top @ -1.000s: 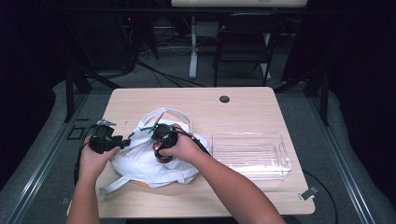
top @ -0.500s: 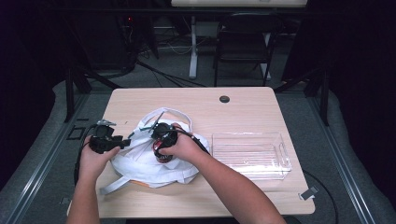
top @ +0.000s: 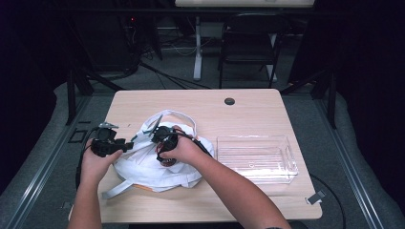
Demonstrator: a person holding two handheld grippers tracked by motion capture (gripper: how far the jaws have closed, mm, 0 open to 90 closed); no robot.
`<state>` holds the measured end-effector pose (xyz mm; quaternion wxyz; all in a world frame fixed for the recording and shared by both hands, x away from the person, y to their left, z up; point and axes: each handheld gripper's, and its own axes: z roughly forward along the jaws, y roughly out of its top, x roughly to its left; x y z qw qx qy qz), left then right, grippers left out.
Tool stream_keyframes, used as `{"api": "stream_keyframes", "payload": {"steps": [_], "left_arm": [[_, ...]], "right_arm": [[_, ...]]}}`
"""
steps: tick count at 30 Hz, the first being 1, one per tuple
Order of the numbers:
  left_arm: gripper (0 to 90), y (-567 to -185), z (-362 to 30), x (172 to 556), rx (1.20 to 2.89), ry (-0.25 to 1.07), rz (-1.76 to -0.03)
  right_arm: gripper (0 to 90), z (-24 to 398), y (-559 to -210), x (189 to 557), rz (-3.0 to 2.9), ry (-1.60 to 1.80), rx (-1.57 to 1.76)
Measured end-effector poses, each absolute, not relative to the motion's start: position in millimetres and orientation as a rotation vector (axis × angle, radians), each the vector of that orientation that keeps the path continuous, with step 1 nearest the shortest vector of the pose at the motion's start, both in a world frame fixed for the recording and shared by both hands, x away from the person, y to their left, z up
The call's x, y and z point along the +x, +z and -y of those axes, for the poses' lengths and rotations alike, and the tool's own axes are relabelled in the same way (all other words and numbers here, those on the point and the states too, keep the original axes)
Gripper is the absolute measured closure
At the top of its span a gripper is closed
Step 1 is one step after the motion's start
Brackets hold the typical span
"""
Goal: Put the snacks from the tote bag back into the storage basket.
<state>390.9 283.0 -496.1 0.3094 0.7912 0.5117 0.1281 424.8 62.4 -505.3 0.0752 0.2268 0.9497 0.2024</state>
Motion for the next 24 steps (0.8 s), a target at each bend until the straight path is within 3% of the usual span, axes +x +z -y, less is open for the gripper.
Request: {"api": "stream_keyframes", "payload": {"steps": [24], "left_arm": [[56.1,-496.4,-283.6,391.1,2.095,0.337,-1.355]], "right_arm": [[25.1,-67.2,-510.8,424.9,-2.865,0.54,0.647]]}}
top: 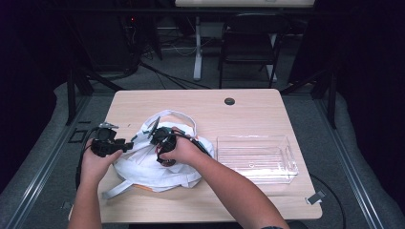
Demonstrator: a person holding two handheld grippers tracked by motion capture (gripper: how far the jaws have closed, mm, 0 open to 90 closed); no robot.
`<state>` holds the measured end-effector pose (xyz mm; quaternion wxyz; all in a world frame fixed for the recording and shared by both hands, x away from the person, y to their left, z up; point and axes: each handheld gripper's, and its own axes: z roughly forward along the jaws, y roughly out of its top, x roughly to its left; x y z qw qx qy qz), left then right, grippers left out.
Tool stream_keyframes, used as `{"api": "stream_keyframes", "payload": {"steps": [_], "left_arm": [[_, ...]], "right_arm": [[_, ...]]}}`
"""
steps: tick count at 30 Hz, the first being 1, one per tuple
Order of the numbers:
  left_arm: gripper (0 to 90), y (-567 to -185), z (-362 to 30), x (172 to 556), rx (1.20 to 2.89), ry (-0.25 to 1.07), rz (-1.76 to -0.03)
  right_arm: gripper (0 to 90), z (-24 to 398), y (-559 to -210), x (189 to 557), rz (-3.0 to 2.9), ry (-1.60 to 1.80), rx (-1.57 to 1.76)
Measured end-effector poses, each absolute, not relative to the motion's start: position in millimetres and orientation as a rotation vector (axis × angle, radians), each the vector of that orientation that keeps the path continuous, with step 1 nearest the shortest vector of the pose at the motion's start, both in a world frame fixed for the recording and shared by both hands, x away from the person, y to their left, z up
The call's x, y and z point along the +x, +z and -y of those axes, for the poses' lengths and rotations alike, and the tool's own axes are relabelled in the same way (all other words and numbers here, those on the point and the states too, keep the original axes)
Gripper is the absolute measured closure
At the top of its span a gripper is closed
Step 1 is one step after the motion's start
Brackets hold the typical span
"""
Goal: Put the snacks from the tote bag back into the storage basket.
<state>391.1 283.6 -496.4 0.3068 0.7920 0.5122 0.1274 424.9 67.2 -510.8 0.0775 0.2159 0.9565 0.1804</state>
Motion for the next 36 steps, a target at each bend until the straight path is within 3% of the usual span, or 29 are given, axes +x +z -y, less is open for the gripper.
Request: {"api": "stream_keyframes", "payload": {"steps": [36], "left_arm": [[56.1,-494,-287,390,2.073,0.346,-1.361]], "right_arm": [[25.1,-64,-466,408,-2.905,0.579,0.575]]}}
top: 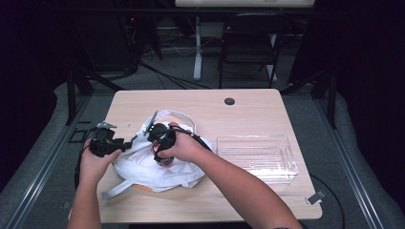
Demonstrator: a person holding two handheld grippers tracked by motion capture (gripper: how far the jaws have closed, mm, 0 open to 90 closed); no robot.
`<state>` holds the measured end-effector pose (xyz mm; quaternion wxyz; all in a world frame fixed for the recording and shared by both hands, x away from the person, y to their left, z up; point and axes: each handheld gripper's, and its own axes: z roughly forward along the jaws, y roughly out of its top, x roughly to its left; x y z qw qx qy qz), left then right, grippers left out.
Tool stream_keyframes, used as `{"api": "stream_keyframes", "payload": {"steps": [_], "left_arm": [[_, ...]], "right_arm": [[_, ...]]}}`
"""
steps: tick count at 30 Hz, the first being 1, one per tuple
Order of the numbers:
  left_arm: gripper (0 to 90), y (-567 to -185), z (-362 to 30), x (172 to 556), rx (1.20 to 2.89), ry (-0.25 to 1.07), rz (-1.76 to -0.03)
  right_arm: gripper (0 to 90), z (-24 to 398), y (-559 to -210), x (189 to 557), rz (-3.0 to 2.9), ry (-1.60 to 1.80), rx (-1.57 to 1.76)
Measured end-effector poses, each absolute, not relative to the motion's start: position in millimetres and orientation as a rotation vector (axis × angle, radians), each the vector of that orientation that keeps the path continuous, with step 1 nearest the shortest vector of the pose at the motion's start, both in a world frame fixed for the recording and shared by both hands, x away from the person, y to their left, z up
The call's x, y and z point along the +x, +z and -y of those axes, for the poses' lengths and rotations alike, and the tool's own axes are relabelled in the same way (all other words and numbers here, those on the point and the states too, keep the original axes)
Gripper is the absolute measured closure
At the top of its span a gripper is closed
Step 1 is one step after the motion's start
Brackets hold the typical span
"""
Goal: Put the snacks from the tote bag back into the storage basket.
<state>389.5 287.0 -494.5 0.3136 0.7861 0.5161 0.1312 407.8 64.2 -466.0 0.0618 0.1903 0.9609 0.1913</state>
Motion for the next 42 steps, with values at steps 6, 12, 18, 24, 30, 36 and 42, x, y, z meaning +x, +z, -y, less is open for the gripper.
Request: {"api": "stream_keyframes", "payload": {"steps": [6,12,18,24,30,36,42], "left_arm": [[56.2,-494,-288,389,2.067,0.349,-1.364],[56.2,-494,-288,389,2.063,0.351,-1.364],[56.1,-494,-288,389,2.067,0.348,-1.366],[55.5,-494,-288,388,2.061,0.353,-1.365],[53.0,-492,-287,387,2.059,0.379,-1.356],[49.4,-490,-285,386,2.069,0.426,-1.335],[49.4,-489,-285,385,2.089,0.436,-1.316]], "right_arm": [[25.1,-63,-455,403,-2.903,0.576,0.554],[25.1,-57,-445,401,-2.913,0.598,0.561],[25.1,-50,-435,397,-2.914,0.605,0.561],[25.1,-41,-424,393,-2.908,0.636,0.56],[25.1,-31,-415,390,-2.9,0.639,0.561],[25.1,-19,-408,387,-2.896,0.638,0.566],[25.1,-10,-400,385,-2.889,0.644,0.576]]}}
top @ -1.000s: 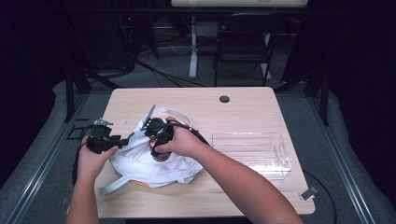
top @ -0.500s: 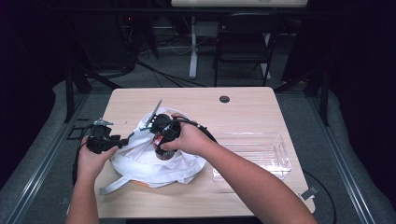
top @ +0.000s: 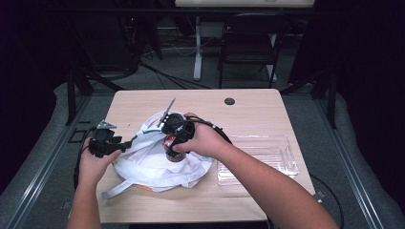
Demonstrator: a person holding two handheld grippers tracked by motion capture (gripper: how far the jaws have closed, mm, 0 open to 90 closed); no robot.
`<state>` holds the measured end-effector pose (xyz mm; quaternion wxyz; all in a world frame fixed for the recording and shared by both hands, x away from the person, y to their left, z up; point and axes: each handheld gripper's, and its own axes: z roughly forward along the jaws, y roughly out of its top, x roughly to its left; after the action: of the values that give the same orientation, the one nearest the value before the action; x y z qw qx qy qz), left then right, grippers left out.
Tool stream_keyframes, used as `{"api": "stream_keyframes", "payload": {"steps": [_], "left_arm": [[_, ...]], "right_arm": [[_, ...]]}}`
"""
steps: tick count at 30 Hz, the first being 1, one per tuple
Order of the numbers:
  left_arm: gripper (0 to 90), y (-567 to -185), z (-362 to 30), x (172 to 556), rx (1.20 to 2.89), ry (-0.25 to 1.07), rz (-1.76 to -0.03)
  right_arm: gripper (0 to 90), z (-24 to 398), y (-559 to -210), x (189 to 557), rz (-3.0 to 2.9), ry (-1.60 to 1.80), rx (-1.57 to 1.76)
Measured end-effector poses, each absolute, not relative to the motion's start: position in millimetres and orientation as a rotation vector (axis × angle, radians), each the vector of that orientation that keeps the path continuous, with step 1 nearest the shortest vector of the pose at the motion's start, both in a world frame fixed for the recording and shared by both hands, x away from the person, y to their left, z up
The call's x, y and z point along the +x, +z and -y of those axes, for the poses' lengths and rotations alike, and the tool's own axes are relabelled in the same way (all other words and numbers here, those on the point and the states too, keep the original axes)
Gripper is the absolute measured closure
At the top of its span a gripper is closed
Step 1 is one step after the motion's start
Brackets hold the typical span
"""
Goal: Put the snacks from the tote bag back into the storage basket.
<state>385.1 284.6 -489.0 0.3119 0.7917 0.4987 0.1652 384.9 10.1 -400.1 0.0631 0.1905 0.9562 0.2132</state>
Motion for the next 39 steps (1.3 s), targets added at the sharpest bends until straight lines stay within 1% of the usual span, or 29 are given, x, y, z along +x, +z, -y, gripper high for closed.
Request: {"api": "stream_keyframes", "payload": {"steps": [3,8,12,14,23,26,31,39], "left_arm": [[49.0,-488,-284,384,2.088,0.446,-1.312],[44.8,-488,-284,383,2.101,0.478,-1.305],[44.3,-486,-285,383,2.102,0.503,-1.286],[44.3,-486,-283,382,2.098,0.541,-1.267],[43.9,-482,-285,380,2.086,0.527,-1.296],[41.1,-481,-286,380,2.073,0.504,-1.323],[36.8,-481,-289,380,2.057,0.506,-1.348],[36.2,-480,-289,377,2.059,0.501,-1.349]], "right_arm": [[25.1,-6,-398,384,-2.885,0.644,0.577],[25.1,3,-393,384,-2.877,0.654,0.588],[25.1,12,-388,385,-2.868,0.66,0.607],[25.1,17,-386,385,-2.861,0.66,0.616],[25.1,36,-379,384,-2.844,0.642,0.636],[25.1,43,-378,384,-2.832,0.633,0.645],[25.1,55,-378,385,-2.826,0.618,0.664],[25.1,70,-382,386,-2.824,0.607,0.683]]}}
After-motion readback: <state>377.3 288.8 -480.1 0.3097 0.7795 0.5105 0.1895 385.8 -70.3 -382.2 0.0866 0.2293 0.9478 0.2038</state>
